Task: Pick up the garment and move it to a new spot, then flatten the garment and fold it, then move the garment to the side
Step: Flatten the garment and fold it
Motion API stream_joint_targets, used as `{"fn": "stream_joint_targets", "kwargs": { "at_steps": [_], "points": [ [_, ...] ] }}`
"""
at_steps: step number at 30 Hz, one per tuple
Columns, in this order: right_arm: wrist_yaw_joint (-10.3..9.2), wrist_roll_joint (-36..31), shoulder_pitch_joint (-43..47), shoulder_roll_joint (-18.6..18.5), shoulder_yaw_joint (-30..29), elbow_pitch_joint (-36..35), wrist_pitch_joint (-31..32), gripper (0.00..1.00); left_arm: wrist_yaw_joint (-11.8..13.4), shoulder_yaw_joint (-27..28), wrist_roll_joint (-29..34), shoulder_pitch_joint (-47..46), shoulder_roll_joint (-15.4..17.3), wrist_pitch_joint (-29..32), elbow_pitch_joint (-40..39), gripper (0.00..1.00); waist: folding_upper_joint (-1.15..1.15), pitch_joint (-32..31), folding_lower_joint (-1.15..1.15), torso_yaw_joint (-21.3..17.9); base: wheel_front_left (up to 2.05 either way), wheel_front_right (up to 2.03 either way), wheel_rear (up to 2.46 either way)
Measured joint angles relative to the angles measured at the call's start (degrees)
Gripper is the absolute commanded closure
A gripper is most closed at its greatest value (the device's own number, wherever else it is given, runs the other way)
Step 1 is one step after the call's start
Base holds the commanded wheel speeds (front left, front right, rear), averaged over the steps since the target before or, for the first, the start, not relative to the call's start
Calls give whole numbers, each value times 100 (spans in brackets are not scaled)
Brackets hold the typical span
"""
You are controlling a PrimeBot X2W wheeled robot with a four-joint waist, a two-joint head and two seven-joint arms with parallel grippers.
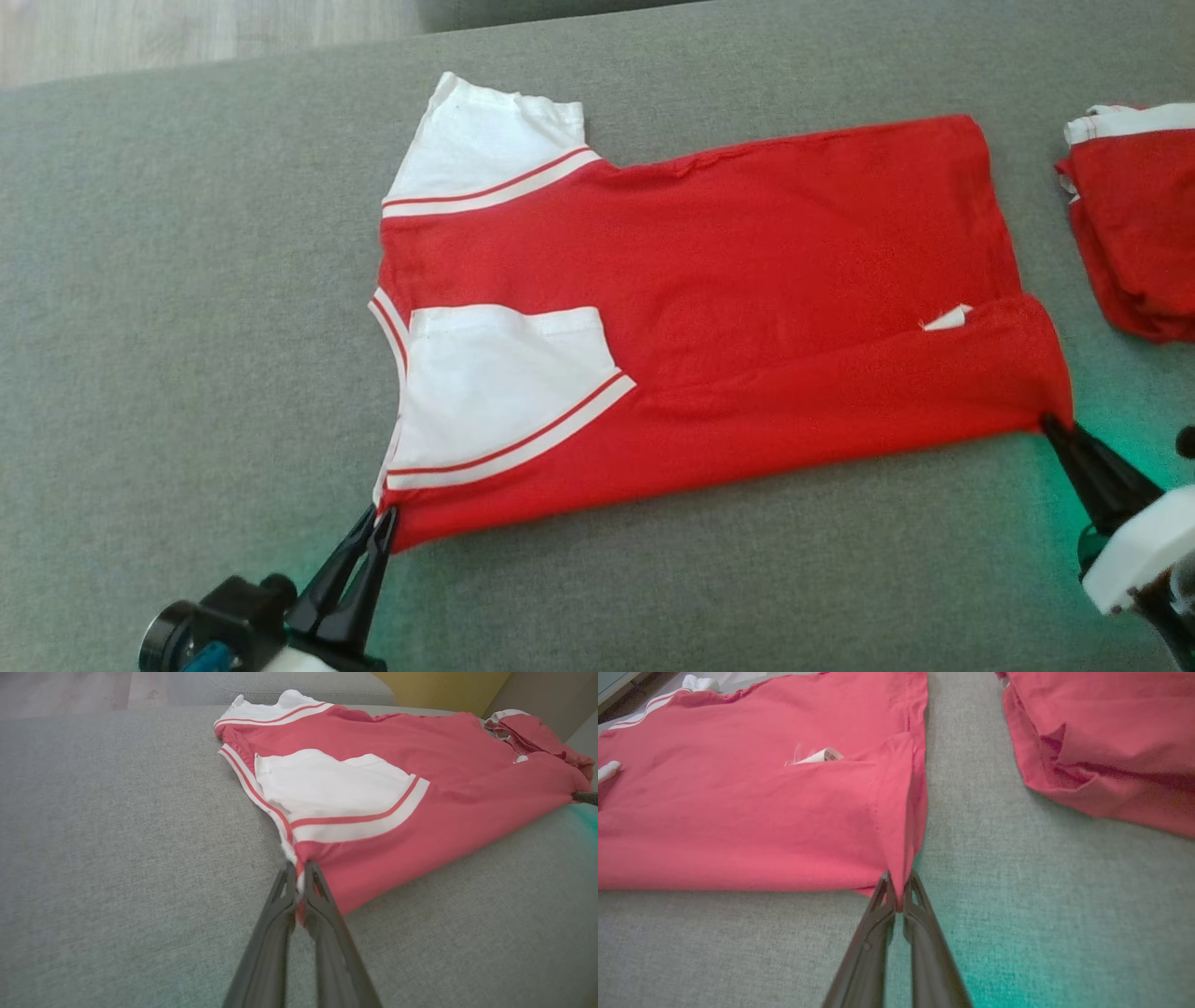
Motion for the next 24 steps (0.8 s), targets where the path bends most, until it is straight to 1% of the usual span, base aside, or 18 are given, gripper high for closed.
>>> {"fn": "stream_joint_targets", "kwargs": {
  "at_steps": [1, 2, 3, 4, 6, 9, 12, 14, 17, 18, 20, 22, 24],
  "points": [
    [0, 1, 76, 1, -33, -26, 3, 42, 0, -13, -32, 15, -1, 8, -18, 100, 0, -10, 0, 12, 0, 0, 0],
    [0, 14, 138, 3, -63, -55, 25, 2, 4, -16, -30, 18, -4, 8, -27, 100, 0, -19, 0, 24, 0, 0, 0],
    [0, 40, 193, 7, -88, -90, 53, 0, 7, -15, -30, 14, -10, 8, -36, 36, 0, -27, 0, 35, 0, 0, 0],
    [0, 63, 240, 13, -112, -120, 107, 0, 24, -21, -29, 9, -15, 8, -35, 0, 0, -35, 0, 44, 0, 0, 0],
    [0, 66, 324, 30, -192, -148, 177, 0, 109, -21, -25, -11, -34, 9, 2, 0, 0, -43, 0, 52, 0, 0, 0],
    [0, -8, 414, 34, -428, -203, 191, 0, 116, -56, 40, -77, -32, 103, 21, 0, 0, -42, 0, 35, 0, 0, 0],
    [0, -218, 402, 36, -773, -326, 125, 0, 96, -59, 96, -300, -9, 164, -58, 0, 0, -26, 1, -8, 0, 0, 0],
    [0, -392, 394, 58, -996, -445, 75, 0, 26, -35, 169, -650, 65, 275, -133, 0, 0, 10, 1, -47, 0, 0, 0],
    [0, -643, 379, 148, -1240, -677, 60, 0, -176, 57, 213, -1499, 185, 535, -205, 0, 0, 116, 1, -100, 0, 0, 0],
    [0, -778, 353, 263, -1372, -866, 67, 0, -447, 77, 180, -2260, 256, 906, -155, 0, 0, 229, 1, -138, 0, 0, 0],
    [0, -922, 271, 388, -1447, -1023, 146, 0, -721, 83, 51, -3083, 263, 1359, 91, 0, 0, 367, 2, -181, 0, 0, 0],
    [0, -1062, 132, 502, -1470, -1182, 238, 0, -910, 51, -182, -3875, 261, 1882, 460, 0, 0, 512, 2, -242, 0, 0, 0],
    [0, -1211, -40, 639, -1473, -1319, 353, 0, -1015, -30, -398, -4589, 271, 2374, 891, 0, 0, 650, 3, -334, 0, 0, 0]
  ]
}}
